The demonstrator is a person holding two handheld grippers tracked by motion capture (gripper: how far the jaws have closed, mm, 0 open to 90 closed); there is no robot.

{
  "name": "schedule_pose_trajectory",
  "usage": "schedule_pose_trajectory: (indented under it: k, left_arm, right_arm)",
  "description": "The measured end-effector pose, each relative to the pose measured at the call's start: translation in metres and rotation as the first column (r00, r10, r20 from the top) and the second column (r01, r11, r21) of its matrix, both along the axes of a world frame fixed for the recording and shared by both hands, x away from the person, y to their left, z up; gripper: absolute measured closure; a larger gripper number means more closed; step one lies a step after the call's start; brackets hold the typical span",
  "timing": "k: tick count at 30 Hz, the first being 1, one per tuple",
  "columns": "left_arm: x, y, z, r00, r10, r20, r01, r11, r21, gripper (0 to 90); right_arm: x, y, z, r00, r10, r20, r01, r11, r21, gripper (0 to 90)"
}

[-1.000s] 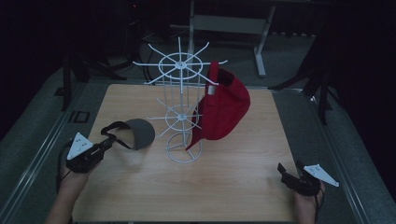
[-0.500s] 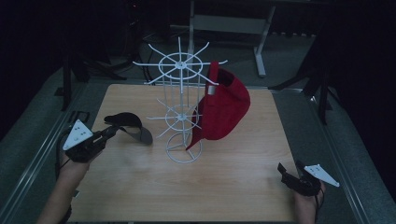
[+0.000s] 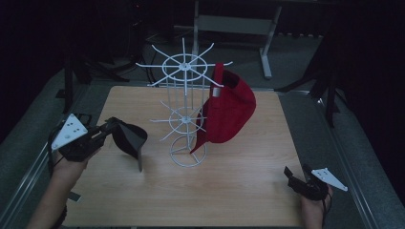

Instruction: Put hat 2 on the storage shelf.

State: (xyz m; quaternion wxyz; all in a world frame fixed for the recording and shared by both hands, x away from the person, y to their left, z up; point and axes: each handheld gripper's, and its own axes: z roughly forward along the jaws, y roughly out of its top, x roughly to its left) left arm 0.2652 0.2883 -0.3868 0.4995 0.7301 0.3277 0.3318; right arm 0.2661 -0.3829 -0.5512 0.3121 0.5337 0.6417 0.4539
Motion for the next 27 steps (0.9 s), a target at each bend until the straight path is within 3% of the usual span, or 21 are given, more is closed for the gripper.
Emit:
schedule_pose_trajectory:
  k: [8,12,16,22,27]
  left_arm:
    - [-0.015,0.001,0.026,0.9984,-0.028,0.048,0.028,0.9996,0.004,86.3]
    - [-0.019,0.001,0.040,0.9952,-0.054,0.082,0.056,0.9979,-0.031,86.3]
    - [-0.016,-0.004,0.056,0.9910,-0.058,0.120,0.062,0.9978,-0.026,86.3]
    - [-0.005,-0.012,0.078,0.9877,-0.069,0.140,0.072,0.9973,-0.014,86.3]
    - [-0.005,-0.018,0.095,0.9806,-0.092,0.173,0.096,0.9952,-0.018,86.3]
  right_arm:
    - [-0.001,-0.001,0.001,1.0000,0.006,-0.003,-0.006,1.000,0.016,19.2]
    - [-0.001,-0.001,0.001,1.0000,0.006,-0.004,-0.005,1.000,0.018,19.2]
    - [-0.001,-0.001,0.001,1.0000,0.008,-0.004,-0.008,1.000,0.015,19.2]
    - [-0.001,0.000,0.000,0.9999,0.009,-0.004,-0.009,1.000,0.010,19.2]
    - [-0.001,0.000,0.000,0.9999,0.011,-0.006,-0.011,1.000,0.009,19.2]
